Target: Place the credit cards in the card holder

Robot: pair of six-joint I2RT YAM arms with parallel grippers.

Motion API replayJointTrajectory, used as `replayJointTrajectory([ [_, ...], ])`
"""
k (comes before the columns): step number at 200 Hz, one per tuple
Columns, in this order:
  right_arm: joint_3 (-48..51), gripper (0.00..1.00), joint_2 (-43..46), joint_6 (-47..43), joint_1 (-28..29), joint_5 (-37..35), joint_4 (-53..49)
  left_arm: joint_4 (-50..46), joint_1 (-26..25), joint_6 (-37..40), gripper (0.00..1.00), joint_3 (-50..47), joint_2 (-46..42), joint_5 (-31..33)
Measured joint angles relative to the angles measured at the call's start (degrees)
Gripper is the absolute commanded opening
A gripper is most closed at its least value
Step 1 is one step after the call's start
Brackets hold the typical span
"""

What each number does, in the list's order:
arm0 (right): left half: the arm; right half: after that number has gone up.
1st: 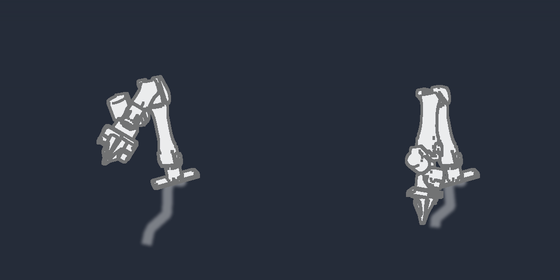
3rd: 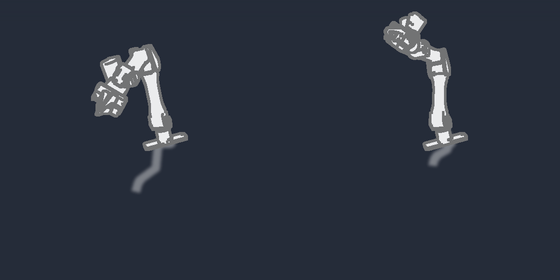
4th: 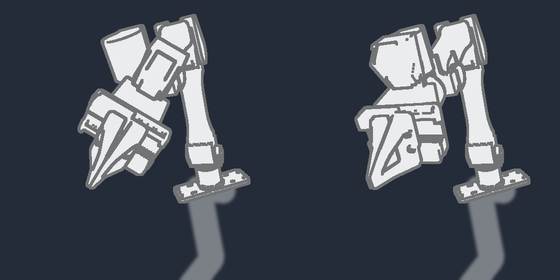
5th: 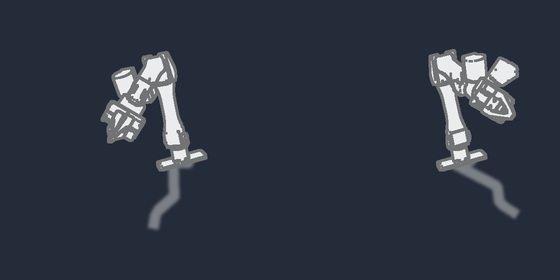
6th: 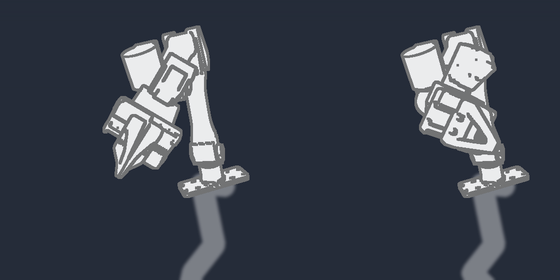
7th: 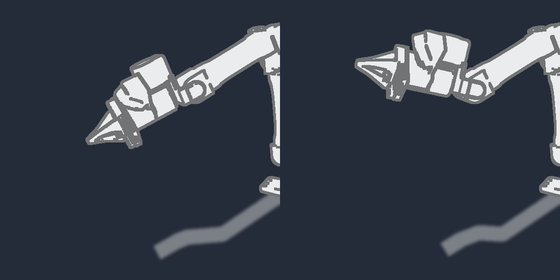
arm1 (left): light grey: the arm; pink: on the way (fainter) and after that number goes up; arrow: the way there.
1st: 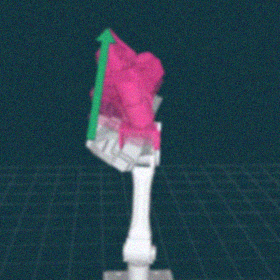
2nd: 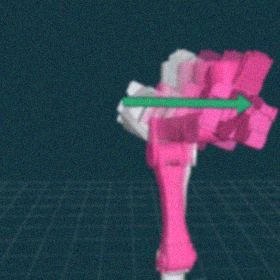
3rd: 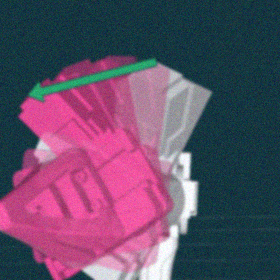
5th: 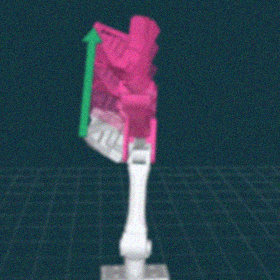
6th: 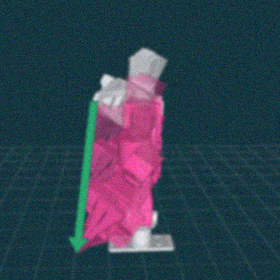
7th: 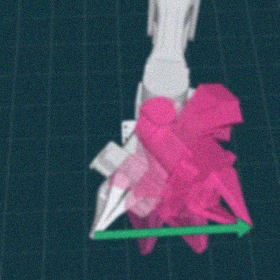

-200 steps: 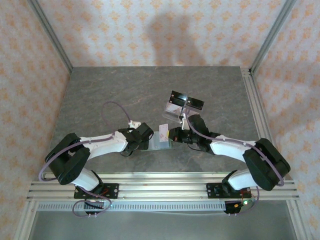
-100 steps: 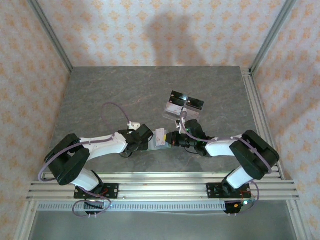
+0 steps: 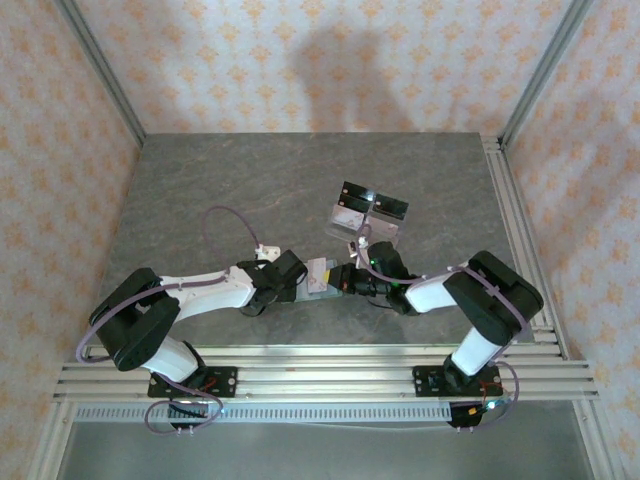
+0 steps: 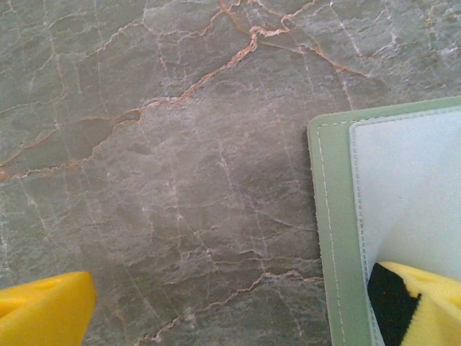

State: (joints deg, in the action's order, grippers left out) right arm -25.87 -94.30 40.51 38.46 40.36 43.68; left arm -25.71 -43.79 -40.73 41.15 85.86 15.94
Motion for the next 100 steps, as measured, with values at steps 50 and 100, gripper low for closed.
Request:
replayJointTrajectory([
  [50, 0.5, 0.00, -2.7, 0.7, 0.0, 0.4, 2.8, 0.0, 0.0, 0.0, 0.98, 0.0, 0.0, 0.0],
  [100, 0.8, 0.00, -5.3, 1.7, 0.0, 1.2, 6.1, 0.0, -0.1, 0.0, 0.98, 0.0, 0.0, 0.0],
])
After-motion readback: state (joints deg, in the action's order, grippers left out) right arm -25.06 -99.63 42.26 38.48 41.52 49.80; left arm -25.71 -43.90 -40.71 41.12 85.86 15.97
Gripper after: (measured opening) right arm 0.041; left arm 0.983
